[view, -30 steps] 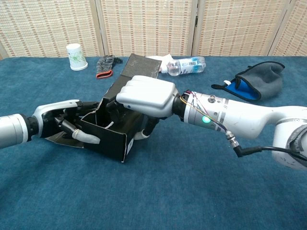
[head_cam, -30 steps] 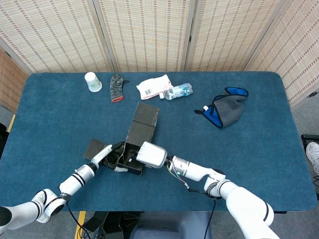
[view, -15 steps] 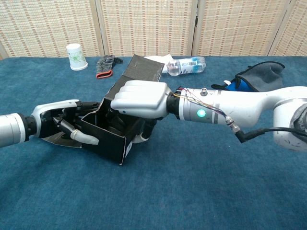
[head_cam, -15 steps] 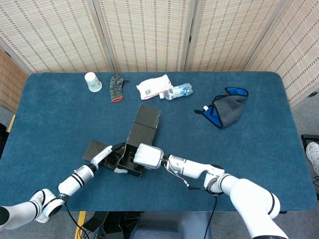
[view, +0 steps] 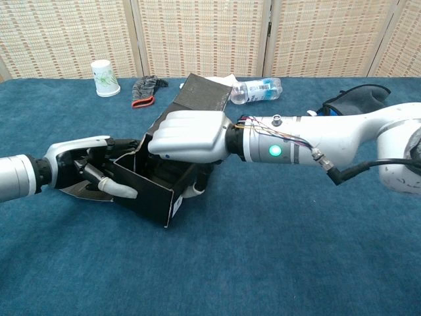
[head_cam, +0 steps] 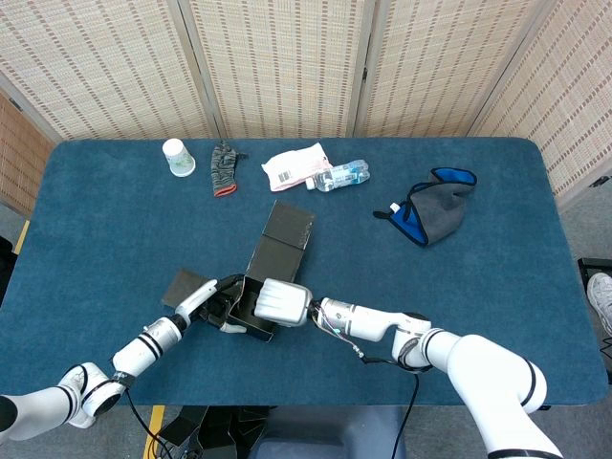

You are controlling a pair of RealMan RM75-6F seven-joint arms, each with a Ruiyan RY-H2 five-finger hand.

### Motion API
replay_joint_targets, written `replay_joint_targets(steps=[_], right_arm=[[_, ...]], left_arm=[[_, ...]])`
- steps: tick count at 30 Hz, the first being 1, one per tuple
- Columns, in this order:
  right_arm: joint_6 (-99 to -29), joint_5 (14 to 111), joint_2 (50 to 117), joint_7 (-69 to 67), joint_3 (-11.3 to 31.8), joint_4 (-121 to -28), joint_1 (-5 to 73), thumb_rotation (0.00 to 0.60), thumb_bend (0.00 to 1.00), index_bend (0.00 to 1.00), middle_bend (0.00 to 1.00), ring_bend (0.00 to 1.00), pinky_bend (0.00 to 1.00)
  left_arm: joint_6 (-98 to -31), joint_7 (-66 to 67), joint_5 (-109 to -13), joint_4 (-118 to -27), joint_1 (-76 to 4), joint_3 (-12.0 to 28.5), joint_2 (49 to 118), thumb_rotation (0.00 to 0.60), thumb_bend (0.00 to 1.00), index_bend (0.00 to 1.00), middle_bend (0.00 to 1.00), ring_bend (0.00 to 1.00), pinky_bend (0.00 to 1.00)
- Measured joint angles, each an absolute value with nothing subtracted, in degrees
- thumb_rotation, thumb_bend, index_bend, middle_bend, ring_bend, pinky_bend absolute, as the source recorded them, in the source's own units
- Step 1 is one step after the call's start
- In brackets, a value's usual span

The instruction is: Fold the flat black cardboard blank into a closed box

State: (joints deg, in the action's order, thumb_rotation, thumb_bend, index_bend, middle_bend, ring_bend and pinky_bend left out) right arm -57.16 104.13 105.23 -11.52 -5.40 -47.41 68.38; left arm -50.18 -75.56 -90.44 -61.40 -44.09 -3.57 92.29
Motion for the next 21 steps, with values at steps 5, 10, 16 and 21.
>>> replay_joint_targets(steps=[5, 10, 16, 21], right_arm=[[-57.0, 102.9, 104.2, -10.4, -4.6, -49.3, 67.6, 0.600, 0.29, 0.42, 0.37, 0.78, 1.00], [-57.0, 101.3, 101.7, -8.8, -3.7, -53.1, 66.4, 0.600, 0.31, 0.17, 0.20, 0.75, 1.00], [-57.5, 99.0, 97.9, -6.1, -2.5, -59.0, 64.1, 0.600, 0.31, 0.12, 0.16, 0.74, 1.00], [-58.4, 94.7, 95.4, -6.0, -0.8, -64.9, 60.8, 0.600, 0.28, 0.12, 0.16, 0.74, 1.00]], left_arm=[[-50.2, -74.7, -90.2, -61.3, -43.9, -3.5, 92.6, 0.600, 0.09, 0.18, 0.19, 0.66, 0.93], [-50.1, -73.4, -89.4, -61.2, -43.7, -3.0, 93.2, 0.600, 0.09, 0.16, 0.19, 0.66, 0.93], [-50.5, -69.9, -87.7, -61.5, -43.0, -1.9, 93.9, 0.600, 0.09, 0.15, 0.19, 0.66, 0.93], [-51.4, -62.0, -85.5, -62.4, -41.9, -0.5, 94.6, 0.600, 0.09, 0.15, 0.18, 0.66, 0.93]])
